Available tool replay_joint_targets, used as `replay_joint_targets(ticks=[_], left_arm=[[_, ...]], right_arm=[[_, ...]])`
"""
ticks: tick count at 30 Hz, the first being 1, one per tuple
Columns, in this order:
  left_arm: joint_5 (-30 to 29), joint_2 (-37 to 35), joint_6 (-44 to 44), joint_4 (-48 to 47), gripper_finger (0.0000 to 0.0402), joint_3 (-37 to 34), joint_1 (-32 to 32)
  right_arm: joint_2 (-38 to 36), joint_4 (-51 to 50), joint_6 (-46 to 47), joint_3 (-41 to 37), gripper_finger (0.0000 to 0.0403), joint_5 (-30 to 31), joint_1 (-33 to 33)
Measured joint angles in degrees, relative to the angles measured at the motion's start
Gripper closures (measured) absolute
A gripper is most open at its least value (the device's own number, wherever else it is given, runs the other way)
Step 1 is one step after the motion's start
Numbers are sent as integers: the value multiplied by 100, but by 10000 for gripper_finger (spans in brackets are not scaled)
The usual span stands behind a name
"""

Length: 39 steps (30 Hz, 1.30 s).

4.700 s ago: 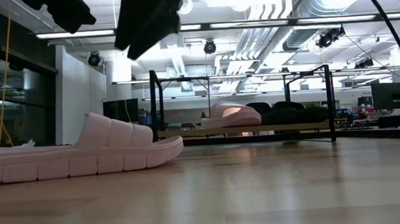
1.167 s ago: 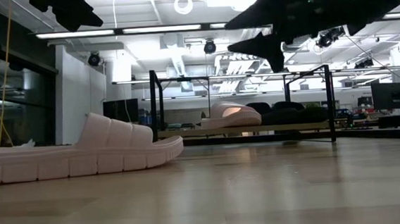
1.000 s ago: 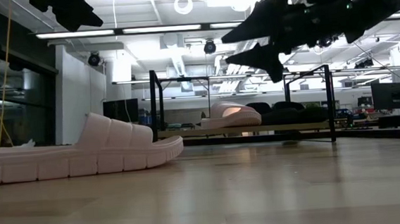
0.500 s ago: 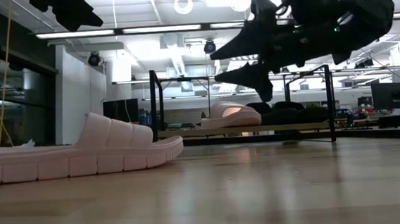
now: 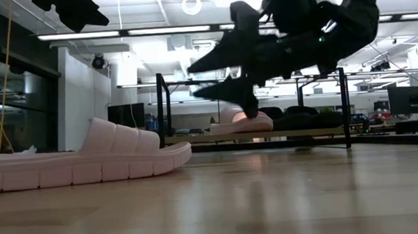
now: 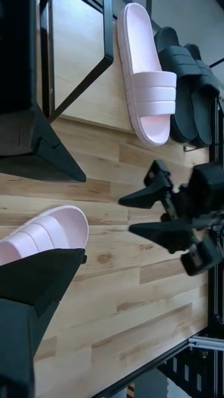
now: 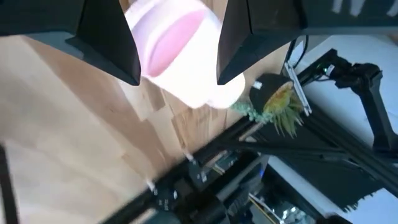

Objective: Pick and place slides into the shelf
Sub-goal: Put the pink slide on the shelf

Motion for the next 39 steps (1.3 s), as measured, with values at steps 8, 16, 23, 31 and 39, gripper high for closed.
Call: replay_joint_targets(ticks=[8,16,23,31,39], left_arm=[[0,-2,0,-1,234,0,1],[0,0,0,-5,234,0,1],[-7,0,0,-3,234,0,0],[-18,-1,0,1,234,0,1],[-46,0,0,-1,234,0,0]], right_arm=[[534,-79,254,385,199,-282,14],[818,-300,297,778,199,-473,165],[1055,-544,299,1117,199,-466,302],[1346,-1326,287,1676,199,-488,365],[1515,-1635,293,1933,199,-514,426]])
